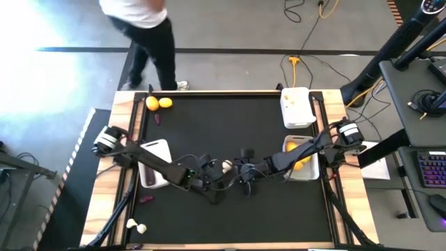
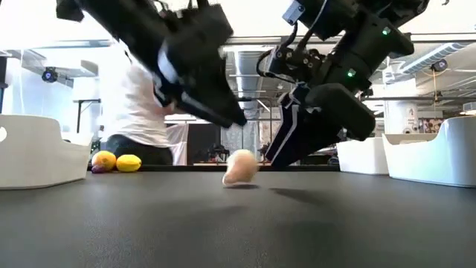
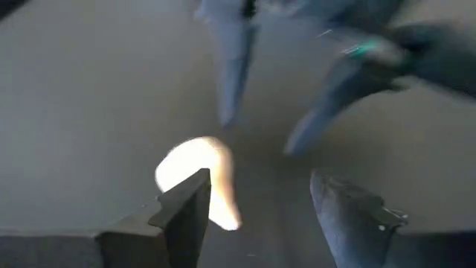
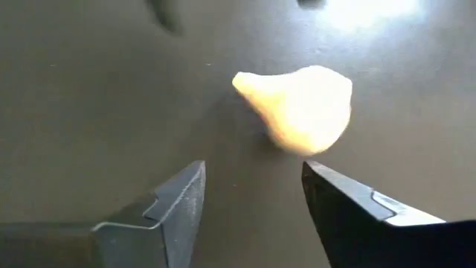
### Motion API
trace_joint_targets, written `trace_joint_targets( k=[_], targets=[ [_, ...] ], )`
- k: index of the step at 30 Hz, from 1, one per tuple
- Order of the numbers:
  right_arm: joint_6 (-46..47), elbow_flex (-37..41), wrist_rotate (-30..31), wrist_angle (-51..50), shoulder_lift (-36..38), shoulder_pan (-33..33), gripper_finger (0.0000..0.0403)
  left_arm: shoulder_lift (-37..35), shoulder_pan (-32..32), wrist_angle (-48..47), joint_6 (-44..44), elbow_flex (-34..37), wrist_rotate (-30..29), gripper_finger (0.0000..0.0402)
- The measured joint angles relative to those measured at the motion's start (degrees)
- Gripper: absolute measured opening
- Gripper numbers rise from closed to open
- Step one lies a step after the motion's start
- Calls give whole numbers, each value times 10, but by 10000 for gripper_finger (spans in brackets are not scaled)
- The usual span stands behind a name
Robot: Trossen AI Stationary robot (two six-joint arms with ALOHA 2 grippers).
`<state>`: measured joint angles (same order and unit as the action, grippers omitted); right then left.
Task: Sort produce into baskets
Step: Put the garlic into the top white bin
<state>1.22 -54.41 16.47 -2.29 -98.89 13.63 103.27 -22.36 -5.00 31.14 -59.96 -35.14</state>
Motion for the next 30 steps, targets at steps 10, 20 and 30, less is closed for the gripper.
trace_joint_targets(
  k=[10, 20, 30],
  targets=[
    [-18, -10, 30, 4, -10, -36, 259, -82, -84, -98, -5, 0, -68, 212],
    [48, -85, 11, 84, -48, -39, 286, -72, -172, -249, 142, 6, -239, 212],
    [100, -257, 86, 25, -212, -53, 315, -49, -184, -248, 197, 88, -230, 195]
  ],
)
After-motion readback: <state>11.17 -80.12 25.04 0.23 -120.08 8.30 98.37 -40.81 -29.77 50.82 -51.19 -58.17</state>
